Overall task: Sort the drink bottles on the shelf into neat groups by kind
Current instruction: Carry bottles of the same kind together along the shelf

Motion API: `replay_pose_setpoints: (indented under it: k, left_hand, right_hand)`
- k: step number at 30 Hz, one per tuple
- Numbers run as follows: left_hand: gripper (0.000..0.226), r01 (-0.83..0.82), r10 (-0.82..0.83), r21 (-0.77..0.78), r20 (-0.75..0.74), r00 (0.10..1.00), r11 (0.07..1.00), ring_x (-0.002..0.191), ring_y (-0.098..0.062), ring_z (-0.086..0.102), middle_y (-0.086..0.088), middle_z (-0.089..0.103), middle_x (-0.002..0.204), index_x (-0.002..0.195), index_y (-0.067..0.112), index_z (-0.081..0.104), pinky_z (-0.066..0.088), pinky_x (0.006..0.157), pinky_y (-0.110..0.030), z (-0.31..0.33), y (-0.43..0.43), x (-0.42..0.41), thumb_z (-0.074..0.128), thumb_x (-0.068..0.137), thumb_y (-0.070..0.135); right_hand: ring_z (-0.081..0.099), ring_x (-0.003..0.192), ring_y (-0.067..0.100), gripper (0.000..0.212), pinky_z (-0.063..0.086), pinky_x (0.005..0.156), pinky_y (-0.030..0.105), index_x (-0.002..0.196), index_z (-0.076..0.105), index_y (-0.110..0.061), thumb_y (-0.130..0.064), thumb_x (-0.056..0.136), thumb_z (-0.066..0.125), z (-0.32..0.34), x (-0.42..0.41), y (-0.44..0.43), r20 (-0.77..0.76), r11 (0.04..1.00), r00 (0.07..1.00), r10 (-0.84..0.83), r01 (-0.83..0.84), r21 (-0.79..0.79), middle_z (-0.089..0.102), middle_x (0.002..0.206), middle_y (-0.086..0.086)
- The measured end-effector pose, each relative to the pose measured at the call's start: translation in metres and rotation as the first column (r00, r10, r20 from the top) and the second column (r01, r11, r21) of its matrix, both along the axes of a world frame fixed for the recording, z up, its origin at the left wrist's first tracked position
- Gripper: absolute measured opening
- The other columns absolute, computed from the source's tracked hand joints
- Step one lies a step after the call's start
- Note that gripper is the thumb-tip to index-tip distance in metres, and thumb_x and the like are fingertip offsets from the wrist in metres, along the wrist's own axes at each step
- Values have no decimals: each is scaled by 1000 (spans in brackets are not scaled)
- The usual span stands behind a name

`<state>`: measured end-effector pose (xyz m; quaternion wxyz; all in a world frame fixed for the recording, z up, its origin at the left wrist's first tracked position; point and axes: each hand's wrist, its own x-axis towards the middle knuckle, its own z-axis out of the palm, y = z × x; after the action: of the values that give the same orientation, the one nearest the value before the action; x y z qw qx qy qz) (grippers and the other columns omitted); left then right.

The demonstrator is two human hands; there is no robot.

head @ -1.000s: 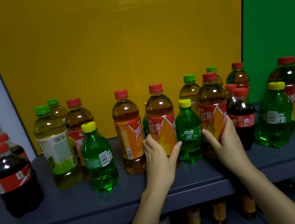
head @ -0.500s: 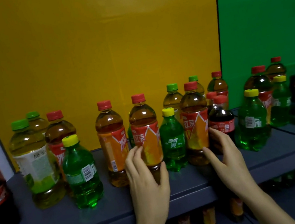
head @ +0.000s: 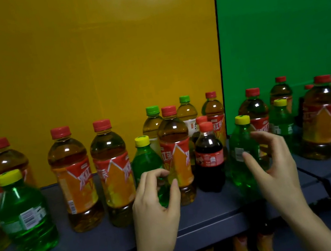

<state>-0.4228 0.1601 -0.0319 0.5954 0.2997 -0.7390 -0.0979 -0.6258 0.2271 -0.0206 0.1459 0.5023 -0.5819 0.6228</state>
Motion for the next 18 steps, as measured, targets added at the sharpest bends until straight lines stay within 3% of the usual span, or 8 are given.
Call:
replay_pose_setpoints:
  k: [5, 9, 11, 15, 18]
  left_hand:
    - [16, -168, 166, -23, -51, 985, 986, 91, 0, 48, 12, 53, 92, 95, 21, 56, 43, 82, -18, -14, -4, -23, 55, 82, 30]
    - [31, -295, 290, -28, -103, 951, 955, 108, -4, 41, 6, 49, 107, 105, 16, 55, 31, 95, -17, -26, -4, -30, 47, 82, 35]
    - [38, -336, 334, 6, -128, 934, 942, 116, -5, 37, 3, 46, 119, 116, 15, 50, 26, 100, -15, -31, -4, -31, 49, 82, 33]
    - [63, -377, 394, 154, -101, 914, 913, 127, -12, 31, -5, 37, 138, 138, 10, 31, 29, 104, -33, -34, -7, -31, 64, 84, 16]
    - [74, -405, 417, 204, -17, 909, 891, 134, -19, 28, -8, 32, 144, 142, 8, 23, 24, 106, -29, -31, -10, -31, 65, 83, 15]
  right_hand:
    - [40, 119, 16, 70, 36, 100, 32, 132, 36, -10, -15, 74, 75, -16, -28, -18, 31, 995, 999, -14, 11, 97, 34, 123, -4]
    - [47, 119, 20, 87, 40, 95, 31, 139, 24, -15, -21, 70, 78, -31, -38, -30, 122, 964, 991, 63, -92, 251, 45, 132, 4]
    - [54, 112, 23, 85, 44, 92, 35, 138, 25, -18, -28, 71, 77, -36, -41, -34, 131, 927, 986, 100, -141, 348, 54, 123, 1]
    - [52, 102, 12, 78, 42, 89, 31, 134, 29, -24, -31, 71, 76, -36, -41, -34, 148, 900, 972, 182, -225, 373, 52, 114, -9]
    - [51, 102, 13, 78, 41, 88, 31, 135, 29, -26, -31, 72, 75, -37, -38, -32, 150, 900, 970, 191, -234, 369, 52, 116, -7]
